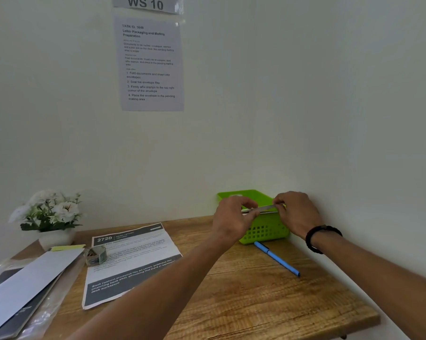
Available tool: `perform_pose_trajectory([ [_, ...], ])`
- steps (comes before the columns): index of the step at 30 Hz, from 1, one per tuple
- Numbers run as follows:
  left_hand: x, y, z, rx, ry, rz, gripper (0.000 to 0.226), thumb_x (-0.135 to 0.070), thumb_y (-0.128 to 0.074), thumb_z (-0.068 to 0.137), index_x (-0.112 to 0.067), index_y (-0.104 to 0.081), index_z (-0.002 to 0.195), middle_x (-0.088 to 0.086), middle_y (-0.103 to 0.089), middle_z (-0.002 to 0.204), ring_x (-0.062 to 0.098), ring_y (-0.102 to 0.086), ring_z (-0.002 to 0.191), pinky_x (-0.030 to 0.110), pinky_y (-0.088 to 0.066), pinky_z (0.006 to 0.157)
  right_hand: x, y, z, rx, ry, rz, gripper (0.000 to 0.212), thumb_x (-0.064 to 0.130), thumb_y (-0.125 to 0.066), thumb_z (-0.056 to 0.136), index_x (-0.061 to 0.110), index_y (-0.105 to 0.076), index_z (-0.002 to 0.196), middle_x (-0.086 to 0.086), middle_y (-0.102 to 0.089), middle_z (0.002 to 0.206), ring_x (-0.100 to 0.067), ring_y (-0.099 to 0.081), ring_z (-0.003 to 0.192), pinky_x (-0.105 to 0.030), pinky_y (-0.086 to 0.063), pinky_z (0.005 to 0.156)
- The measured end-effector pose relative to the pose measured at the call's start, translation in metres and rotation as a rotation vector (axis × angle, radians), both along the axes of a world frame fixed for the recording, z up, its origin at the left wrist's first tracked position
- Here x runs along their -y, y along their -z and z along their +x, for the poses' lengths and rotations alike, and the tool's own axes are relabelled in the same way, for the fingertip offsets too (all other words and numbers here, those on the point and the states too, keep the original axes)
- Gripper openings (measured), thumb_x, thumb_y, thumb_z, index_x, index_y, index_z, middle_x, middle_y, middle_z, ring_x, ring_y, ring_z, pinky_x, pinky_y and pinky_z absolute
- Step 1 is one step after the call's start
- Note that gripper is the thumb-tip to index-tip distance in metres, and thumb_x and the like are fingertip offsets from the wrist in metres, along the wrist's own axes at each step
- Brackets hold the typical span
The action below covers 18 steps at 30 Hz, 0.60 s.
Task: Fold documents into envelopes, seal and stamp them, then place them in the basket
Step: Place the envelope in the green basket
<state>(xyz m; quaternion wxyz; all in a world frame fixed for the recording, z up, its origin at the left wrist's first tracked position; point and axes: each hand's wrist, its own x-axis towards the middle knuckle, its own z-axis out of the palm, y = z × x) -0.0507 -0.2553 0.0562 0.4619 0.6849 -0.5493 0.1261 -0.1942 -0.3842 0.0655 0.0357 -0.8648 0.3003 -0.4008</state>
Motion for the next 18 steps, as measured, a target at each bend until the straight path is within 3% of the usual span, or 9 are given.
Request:
perform_pose_trajectory([
  [4, 0.004, -0.003, 0.002, 0.050, -0.051, -0.018, 0.016, -0.031, -0.073, 0.097, -0.024, -0.081, 0.108, -0.011, -0.077, 0.109, 0.001, -0.059, 0.095, 0.025, -0.049, 0.082, 0.000, -0.001, 0.002, -0.013, 0.032, -0.080, 0.024, 0.017, -0.056, 0.103, 0.016, -0.077, 0.116, -0.007, -0.074, 0.111, -0.028, -0.061, 0.107, -0.040, -0.052, 0.086],
  [10, 0.009, 0.012, 0.007, 0.103, -0.075, 0.050, 0.014, -0.031, -0.071, 0.097, -0.027, -0.081, 0.106, -0.011, -0.077, 0.107, 0.012, -0.065, 0.109, 0.039, -0.058, 0.085, 0.002, 0.011, 0.000, -0.082, 0.024, -0.043, 0.025, 0.016, -0.056, 0.101, 0.015, -0.077, 0.114, -0.009, -0.074, 0.113, -0.028, -0.061, 0.109, -0.044, -0.054, 0.090],
  [18, 0.004, 0.025, 0.016, 0.153, -0.059, 0.049, 0.020, -0.029, -0.067, 0.100, -0.024, -0.077, 0.117, -0.004, -0.073, 0.118, 0.018, -0.053, 0.123, 0.034, -0.048, 0.098, -0.004, 0.025, -0.004, -0.072, 0.020, -0.076, 0.027, 0.013, -0.058, 0.095, 0.011, -0.074, 0.118, -0.009, -0.071, 0.116, -0.028, -0.057, 0.109, -0.037, -0.051, 0.085],
])
